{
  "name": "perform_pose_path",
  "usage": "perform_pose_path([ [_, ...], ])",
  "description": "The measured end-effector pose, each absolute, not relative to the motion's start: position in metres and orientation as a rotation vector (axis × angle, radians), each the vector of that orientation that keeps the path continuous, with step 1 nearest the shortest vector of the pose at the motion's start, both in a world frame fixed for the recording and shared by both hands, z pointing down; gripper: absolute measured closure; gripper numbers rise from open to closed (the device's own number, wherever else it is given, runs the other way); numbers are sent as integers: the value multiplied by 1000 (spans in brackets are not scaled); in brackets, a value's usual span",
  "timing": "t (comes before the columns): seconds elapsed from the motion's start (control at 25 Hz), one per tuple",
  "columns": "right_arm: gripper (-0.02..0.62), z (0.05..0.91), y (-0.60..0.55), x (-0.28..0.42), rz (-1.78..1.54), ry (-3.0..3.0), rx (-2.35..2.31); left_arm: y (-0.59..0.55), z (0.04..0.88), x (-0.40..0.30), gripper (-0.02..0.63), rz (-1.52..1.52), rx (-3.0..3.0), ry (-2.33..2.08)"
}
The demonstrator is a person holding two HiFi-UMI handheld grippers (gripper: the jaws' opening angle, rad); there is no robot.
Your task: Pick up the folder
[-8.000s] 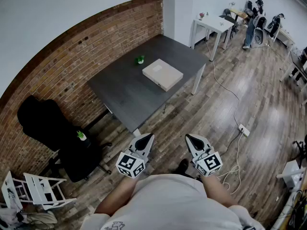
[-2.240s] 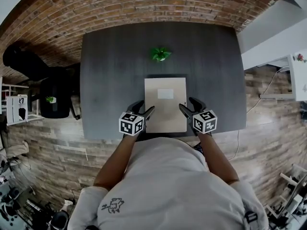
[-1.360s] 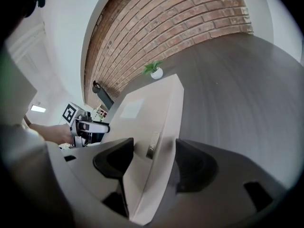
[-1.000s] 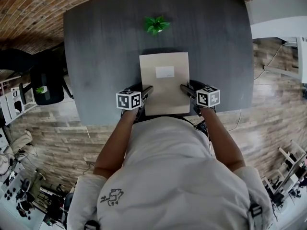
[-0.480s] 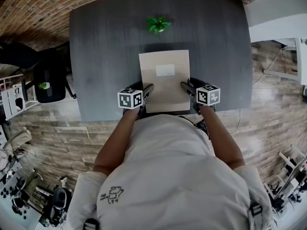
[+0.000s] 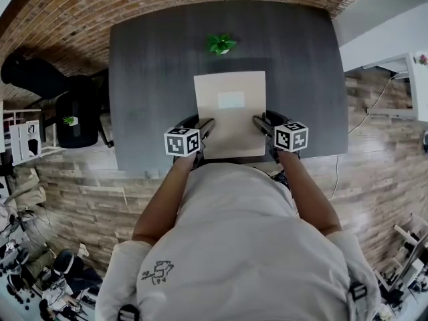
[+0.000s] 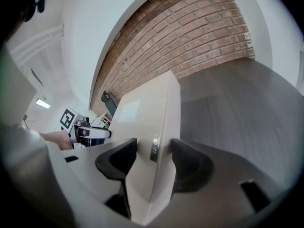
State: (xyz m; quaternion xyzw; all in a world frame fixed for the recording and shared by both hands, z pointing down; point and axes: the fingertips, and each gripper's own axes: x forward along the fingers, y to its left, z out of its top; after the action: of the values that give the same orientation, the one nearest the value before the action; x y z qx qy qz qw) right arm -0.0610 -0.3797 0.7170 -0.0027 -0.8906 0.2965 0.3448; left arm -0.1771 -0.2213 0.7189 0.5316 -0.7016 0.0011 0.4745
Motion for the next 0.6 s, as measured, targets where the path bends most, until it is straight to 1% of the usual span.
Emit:
perform_pose_path([
  [0.28,363,679,-376,-49,714,-2408,-16,-217,682,-164,341,-11,1321,-1806],
  [0.6,364,618,-381,-38,622,-2542,-25,-221,623,-153,341,-34,1393,-1913],
])
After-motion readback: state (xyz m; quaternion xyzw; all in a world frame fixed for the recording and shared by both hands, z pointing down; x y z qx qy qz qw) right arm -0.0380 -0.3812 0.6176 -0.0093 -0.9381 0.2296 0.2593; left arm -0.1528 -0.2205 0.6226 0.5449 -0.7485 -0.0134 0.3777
